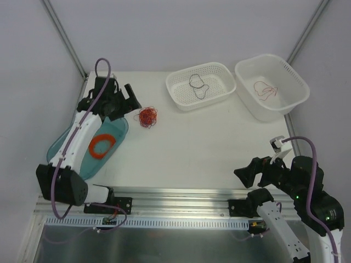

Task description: Untangle the cables

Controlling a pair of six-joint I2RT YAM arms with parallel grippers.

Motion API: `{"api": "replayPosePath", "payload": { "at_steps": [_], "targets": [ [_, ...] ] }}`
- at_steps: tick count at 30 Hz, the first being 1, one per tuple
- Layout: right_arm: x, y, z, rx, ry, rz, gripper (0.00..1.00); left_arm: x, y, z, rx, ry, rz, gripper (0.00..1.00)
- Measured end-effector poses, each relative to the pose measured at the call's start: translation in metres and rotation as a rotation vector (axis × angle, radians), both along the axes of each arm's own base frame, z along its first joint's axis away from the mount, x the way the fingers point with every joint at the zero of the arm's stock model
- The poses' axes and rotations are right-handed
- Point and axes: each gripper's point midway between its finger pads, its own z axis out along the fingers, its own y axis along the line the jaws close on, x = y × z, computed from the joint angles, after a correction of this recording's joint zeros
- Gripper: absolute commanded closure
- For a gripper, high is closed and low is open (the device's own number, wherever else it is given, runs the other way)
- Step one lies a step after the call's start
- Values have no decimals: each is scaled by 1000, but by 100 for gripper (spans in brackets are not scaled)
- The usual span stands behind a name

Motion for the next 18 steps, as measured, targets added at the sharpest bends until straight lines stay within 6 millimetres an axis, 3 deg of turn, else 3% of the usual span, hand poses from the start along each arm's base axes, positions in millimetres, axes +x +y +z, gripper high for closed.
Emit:
{"api": "replayPosePath", "payload": {
  "at_steps": [4, 8, 11, 18],
  "targets": [
    [6, 2, 0, 3, 17, -11, 3, 61, -8, -10, 108, -11, -38, 16],
    [11, 2, 0, 8, 37, -31, 3, 96, -12, -41, 188, 36, -69, 24],
    [14, 1, -3, 12, 48, -51, 3, 113, -18, -74, 222, 94, -101, 26],
    [18, 2, -16, 25, 103, -87, 3, 124, -37, -146, 251, 230, -174, 38]
  ]
}}
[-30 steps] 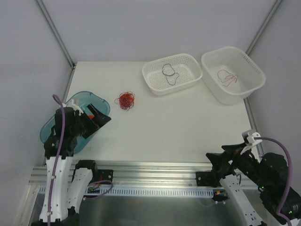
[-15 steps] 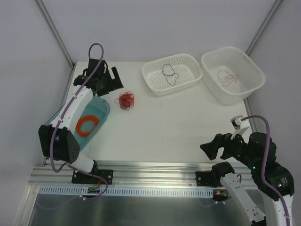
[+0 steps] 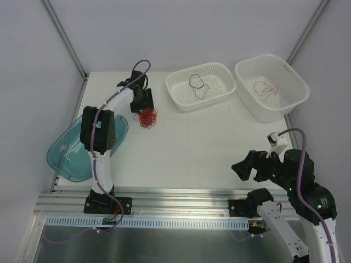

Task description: Untangle the cables

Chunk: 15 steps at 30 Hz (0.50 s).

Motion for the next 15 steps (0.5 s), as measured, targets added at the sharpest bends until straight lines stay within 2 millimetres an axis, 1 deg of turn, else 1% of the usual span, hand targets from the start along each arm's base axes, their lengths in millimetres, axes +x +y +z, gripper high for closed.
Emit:
{"api": "replayPosePath", "payload": {
  "at_steps": [2, 4, 5, 6, 7, 8, 9, 10, 11, 12, 14, 15],
  "targets": [
    [1, 1, -4, 2, 14, -4, 3, -2, -7, -15, 3, 30, -17, 38],
    [1, 1, -7, 4, 25, -8, 3, -5, -14, -23, 2, 49, -33, 40],
    [1, 1, -9, 5, 29, -9, 3, -7, -19, -25, -4, 54, -41, 49],
    [1, 1, -10, 6, 32, -10, 3, -8, -22, -26, -11, 58, -42, 53],
    [1, 1, -11, 7, 33, -10, 3, -11, -27, -27, -17, 61, -51, 60],
    [0, 1, -12, 8, 33, -10, 3, -13, -32, -30, -21, 64, -58, 69],
    [0, 1, -14, 9, 31, -9, 3, -16, -35, -32, -25, 66, -60, 76],
    [-1, 1, -14, 9, 29, -9, 3, -23, -40, -35, -25, 75, -70, 79],
    [-2, 1, -15, 10, 26, -9, 3, -31, -47, -38, -24, 80, -86, 86],
    [-2, 0, -16, 11, 24, -9, 3, -37, -53, -38, -25, 81, -100, 87],
    [-4, 1, -18, 14, 21, -4, 3, -57, -72, -35, -30, 80, -150, 94],
    [-5, 1, -18, 16, 20, 2, 3, -68, -79, -35, -29, 88, -174, 100]
  ]
}}
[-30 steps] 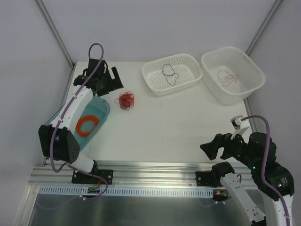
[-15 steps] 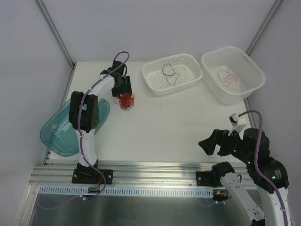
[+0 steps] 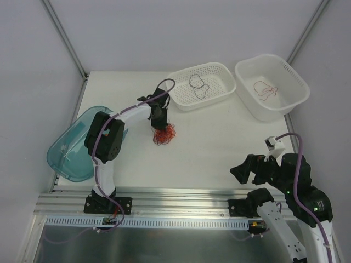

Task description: Untangle the cables

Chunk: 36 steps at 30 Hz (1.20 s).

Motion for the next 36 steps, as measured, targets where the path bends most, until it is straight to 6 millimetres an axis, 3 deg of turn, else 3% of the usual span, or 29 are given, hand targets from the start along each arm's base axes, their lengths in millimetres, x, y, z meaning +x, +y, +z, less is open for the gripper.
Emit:
{"api": "replayPosePath", "payload": {
  "at_steps": [6, 9, 14, 17, 18, 20, 21, 25, 28, 32, 36],
  "targets": [
    [-6, 5, -4, 13, -3, 46, 3, -92, -64, 3, 1, 39, -229, 100],
    [-9, 9, -4, 26, -8, 79, 3, -138, -90, 16, -3, 28, -358, 100],
    [-10, 19, -10, 53, 4, 134, 3, -185, -125, 47, -39, -52, -542, 100],
    [-10, 25, -20, 65, 32, 160, 3, -198, -134, 51, -42, -82, -623, 99],
    [-9, 26, -23, 70, 38, 168, 3, -200, -134, 49, -37, -83, -635, 87],
    [-8, 29, -27, 75, 53, 180, 3, -203, -127, 40, -17, -72, -646, 74],
    [-6, 31, -29, 77, 60, 185, 3, -204, -124, 36, -7, -65, -649, 62],
    [3, 37, -37, 75, 107, 206, 3, -206, -116, 27, 15, -60, -646, 37],
    [15, 42, -44, 61, 156, 215, 1, -206, -113, 34, -3, -86, -621, 25],
    [29, 48, -53, 33, 202, 229, 7, -205, -102, 66, -57, -170, -522, 22],
    [43, 60, -65, -16, 232, 271, 19, -204, -85, 90, -136, -223, -382, 23]
  ]
}}
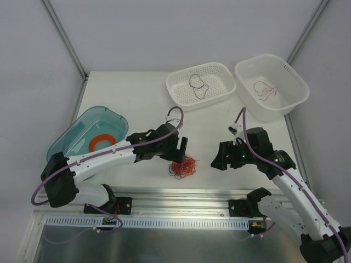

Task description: Untangle the cables

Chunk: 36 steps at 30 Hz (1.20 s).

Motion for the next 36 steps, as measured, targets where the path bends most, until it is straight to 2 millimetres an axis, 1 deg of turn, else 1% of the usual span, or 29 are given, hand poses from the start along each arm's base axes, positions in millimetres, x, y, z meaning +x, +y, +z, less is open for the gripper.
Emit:
{"api": "replayPosePath", "payload": {
  "at_steps": [2, 3, 4, 5, 6, 9, 11, 14, 15, 18, 21, 25, 29, 36],
  "targets": [
    [5, 10, -9, -36, 8, 41, 23, -3, 9, 0, -32, 11, 60, 26],
    [6, 15, -13, -53, 13, 61, 26, -5, 14, -4, -39, 21, 89, 27],
    [7, 21, -17, -79, 18, 89, 27, -7, 19, -9, -40, 30, 113, 27],
    [7, 27, -21, -109, 23, 117, 29, -12, 27, -18, -31, 50, 138, 27],
    [10, 34, -24, -139, 19, 142, 35, -16, 33, -27, -25, 66, 158, 27],
    [21, 60, -28, -206, -3, 218, 48, -26, 53, -48, -10, 108, 211, 27],
    [33, 78, -29, -228, -22, 246, 48, -31, 64, -56, -16, 127, 246, 27],
    [47, 98, -31, -246, -43, 273, 50, -32, 71, -57, -43, 132, 279, 27],
    [52, 104, -33, -249, -51, 281, 54, -31, 71, -55, -60, 131, 288, 27],
    [63, 117, -41, -271, -61, 304, 57, -29, 66, -50, -98, 122, 295, 27],
    [73, 125, -51, -302, -61, 329, 57, -27, 60, -48, -125, 126, 300, 28],
    [84, 132, -66, -348, -58, 373, 57, -26, 55, -51, -138, 144, 316, 28],
    [85, 131, -81, -385, -49, 414, 57, -24, 53, -54, -141, 158, 335, 28],
    [85, 125, -91, -398, -53, 448, 57, -24, 51, -63, -118, 177, 343, 27]
  ]
}}
